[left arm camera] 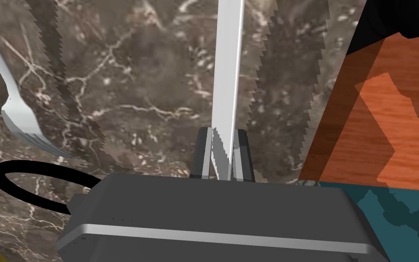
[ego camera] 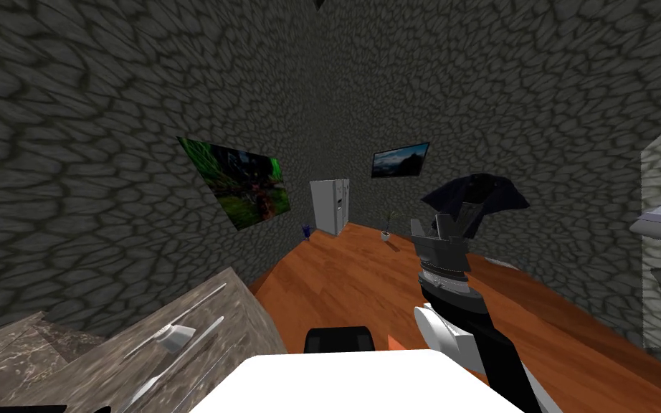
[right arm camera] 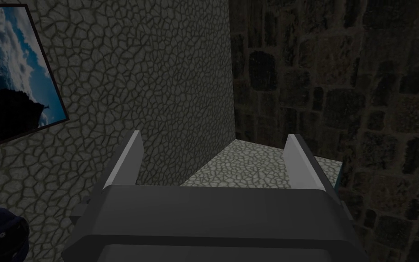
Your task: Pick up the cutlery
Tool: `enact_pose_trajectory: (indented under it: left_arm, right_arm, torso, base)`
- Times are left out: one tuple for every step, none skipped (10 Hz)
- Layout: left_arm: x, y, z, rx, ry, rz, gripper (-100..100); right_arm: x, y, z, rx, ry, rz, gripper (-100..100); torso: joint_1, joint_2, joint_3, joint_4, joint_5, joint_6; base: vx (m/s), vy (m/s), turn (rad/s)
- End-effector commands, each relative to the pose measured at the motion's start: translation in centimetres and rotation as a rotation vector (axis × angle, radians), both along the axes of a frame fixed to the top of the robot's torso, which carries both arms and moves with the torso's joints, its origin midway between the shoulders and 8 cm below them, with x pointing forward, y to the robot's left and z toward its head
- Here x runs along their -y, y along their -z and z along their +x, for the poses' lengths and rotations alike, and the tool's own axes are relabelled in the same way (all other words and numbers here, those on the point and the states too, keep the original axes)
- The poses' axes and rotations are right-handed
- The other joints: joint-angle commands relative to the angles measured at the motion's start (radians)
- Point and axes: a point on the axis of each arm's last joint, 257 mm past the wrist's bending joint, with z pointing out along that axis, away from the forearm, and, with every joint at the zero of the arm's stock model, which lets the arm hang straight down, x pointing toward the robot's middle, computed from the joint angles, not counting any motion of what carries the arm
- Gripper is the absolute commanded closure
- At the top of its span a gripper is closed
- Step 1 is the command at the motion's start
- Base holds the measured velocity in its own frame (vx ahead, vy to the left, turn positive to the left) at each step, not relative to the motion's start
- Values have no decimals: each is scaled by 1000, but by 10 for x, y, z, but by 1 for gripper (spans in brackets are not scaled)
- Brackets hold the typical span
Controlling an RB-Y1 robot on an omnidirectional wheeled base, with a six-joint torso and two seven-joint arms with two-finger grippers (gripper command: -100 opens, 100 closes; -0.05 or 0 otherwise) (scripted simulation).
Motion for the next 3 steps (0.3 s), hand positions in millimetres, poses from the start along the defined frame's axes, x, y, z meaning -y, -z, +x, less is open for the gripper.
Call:
enact_pose_trajectory:
  left_arm:
    - [1,-4,-10,-2,22,2,100]
    - [0,-2,-6,0,13,2,100]
    - [0,-3,-6,0,16,3,0]
  right_arm:
    - [0,0,0,0,0,0,0]
    - [0,0,0,0,0,0,0]
    - [0,0,0,0,0,0,0]
  torso:
    - [0,0,0,0,0,0]
    - [0,0,0,0,0,0]
    - [1,3,1,0,1,1]
  base:
    - [110,-14,133]
    - [43,-10,32]
    - [8,-3,-6]
